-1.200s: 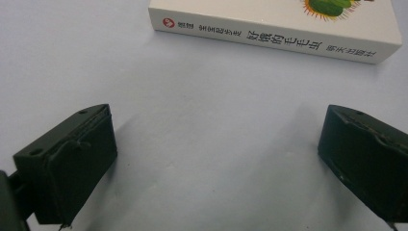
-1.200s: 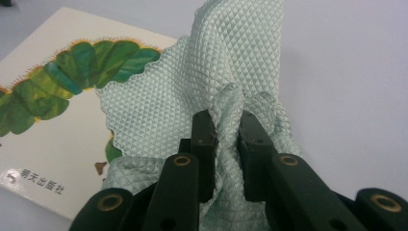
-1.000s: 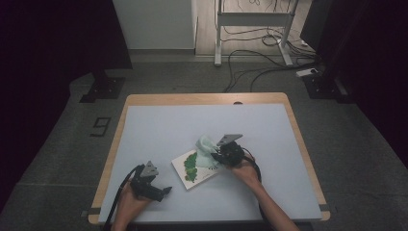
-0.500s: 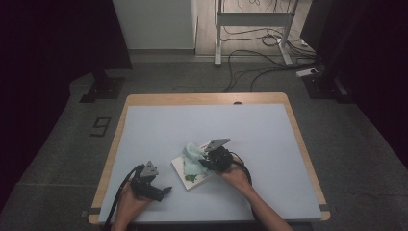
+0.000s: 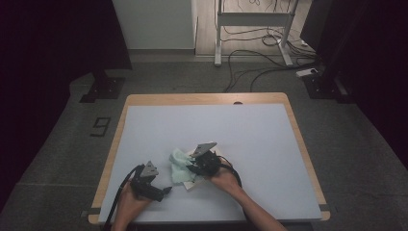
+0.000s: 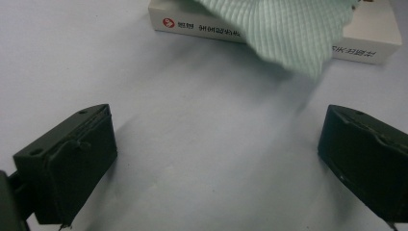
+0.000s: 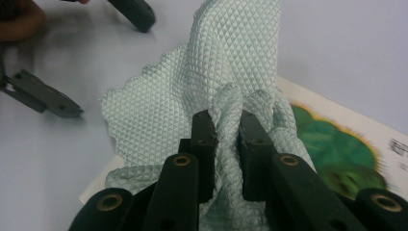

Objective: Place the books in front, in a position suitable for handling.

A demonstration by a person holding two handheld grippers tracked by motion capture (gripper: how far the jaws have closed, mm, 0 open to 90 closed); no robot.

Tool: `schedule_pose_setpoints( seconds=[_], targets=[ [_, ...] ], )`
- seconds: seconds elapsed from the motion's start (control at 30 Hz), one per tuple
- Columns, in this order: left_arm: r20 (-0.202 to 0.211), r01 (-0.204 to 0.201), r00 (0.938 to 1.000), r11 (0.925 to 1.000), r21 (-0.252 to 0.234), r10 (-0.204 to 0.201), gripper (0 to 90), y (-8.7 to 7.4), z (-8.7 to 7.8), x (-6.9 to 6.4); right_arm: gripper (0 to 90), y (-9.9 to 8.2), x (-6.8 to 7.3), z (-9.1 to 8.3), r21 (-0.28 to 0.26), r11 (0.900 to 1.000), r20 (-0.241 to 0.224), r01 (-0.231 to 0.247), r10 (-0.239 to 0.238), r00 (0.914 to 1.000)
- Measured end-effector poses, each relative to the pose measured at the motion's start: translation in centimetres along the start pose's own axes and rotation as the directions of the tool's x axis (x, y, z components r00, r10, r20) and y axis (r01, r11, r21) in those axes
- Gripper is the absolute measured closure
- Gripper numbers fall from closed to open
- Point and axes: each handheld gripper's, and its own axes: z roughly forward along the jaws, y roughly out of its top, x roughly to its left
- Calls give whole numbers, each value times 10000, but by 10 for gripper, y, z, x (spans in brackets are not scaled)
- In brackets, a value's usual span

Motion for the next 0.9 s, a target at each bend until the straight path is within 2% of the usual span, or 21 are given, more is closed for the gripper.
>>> schedule_pose_setpoints(
  seconds=[0.37, 0.9],
  targets=[
    [5, 0, 10000, 10000, 9, 0, 0, 0, 0, 0, 781, 9, 18, 10, 69, 9991, -374, 429, -426, 9984],
    [9, -9, 10000, 10000, 5, 9, 0, 0, 0, 0, 781, -4, 38, -2, -35, 9986, -896, 530, -531, 9946]
  ],
)
